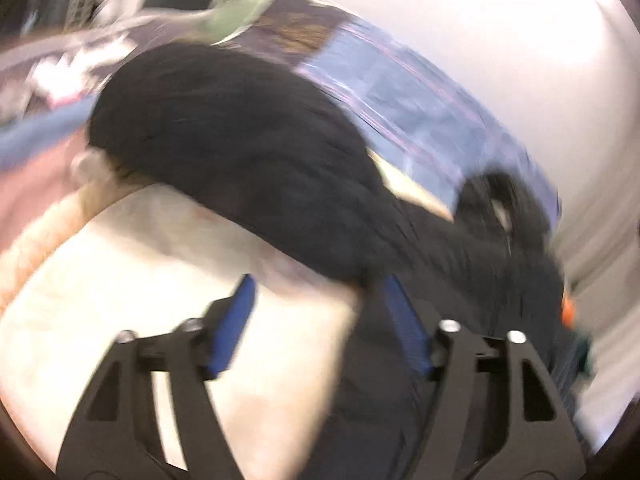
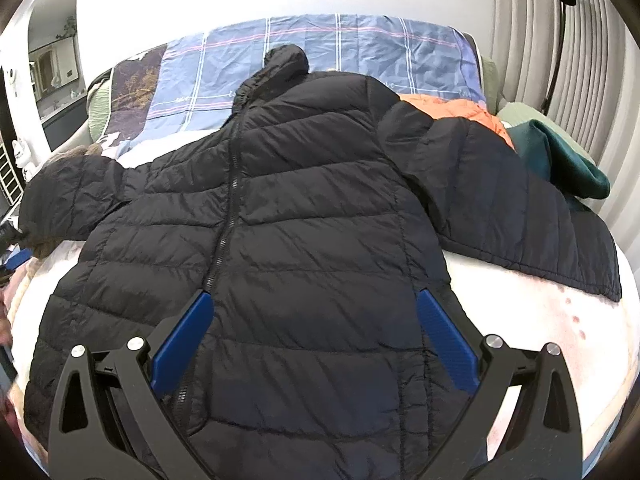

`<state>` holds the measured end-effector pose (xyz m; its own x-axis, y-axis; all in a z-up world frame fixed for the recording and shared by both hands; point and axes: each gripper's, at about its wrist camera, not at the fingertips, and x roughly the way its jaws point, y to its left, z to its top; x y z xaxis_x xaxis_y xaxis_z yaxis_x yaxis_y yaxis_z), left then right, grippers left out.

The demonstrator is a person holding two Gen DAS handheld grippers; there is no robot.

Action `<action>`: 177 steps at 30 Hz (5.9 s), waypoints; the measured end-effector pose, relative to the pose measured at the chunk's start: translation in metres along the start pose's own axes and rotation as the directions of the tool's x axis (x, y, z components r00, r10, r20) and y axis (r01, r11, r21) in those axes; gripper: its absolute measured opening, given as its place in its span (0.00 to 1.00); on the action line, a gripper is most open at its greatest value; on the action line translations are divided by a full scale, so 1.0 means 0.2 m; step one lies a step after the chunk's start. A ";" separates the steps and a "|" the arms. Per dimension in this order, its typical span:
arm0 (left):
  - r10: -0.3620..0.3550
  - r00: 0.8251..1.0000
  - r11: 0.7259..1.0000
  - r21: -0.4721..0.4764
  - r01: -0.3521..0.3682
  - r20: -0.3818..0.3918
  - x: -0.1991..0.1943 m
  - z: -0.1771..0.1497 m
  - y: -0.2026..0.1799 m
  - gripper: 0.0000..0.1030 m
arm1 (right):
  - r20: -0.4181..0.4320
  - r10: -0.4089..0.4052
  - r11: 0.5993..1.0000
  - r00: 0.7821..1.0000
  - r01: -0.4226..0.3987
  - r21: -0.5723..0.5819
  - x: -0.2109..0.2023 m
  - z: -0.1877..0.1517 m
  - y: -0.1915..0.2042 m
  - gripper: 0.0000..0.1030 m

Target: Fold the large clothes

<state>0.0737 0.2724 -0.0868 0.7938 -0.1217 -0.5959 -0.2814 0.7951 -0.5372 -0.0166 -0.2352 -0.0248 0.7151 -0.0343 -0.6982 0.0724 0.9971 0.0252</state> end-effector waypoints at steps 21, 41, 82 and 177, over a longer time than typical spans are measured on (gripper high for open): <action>0.042 0.992 0.954 -0.301 -0.003 0.123 0.20 0.45 0.53 0.24 | 0.004 0.058 0.996 0.998 -0.058 -0.061 0.06 0.18 -0.06 0.99; -0.027 1.000 0.996 0.087 0.027 0.002 -0.07 0.13 -0.01 0.52 | -0.188 0.346 0.921 0.919 -0.294 0.257 1.38 1.75 0.08 0.96; -0.354 0.838 0.679 0.502 0.536 -0.415 0.70 -0.30 -1.38 0.59 | 0.194 -0.021 0.891 0.981 0.106 -0.441 0.53 0.68 -0.11 0.50; -0.215 0.888 0.611 0.653 0.447 -0.406 0.34 -0.58 -1.13 0.65 | 0.107 0.364 0.911 0.925 -0.331 -0.247 0.29 0.56 0.07 0.43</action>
<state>0.1293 0.0166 -0.0753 0.5463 -0.5208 -0.6559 0.5354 0.8194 -0.2047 0.1044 -0.2312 0.0148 0.7620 0.3244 -0.5605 -0.3419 0.9366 0.0773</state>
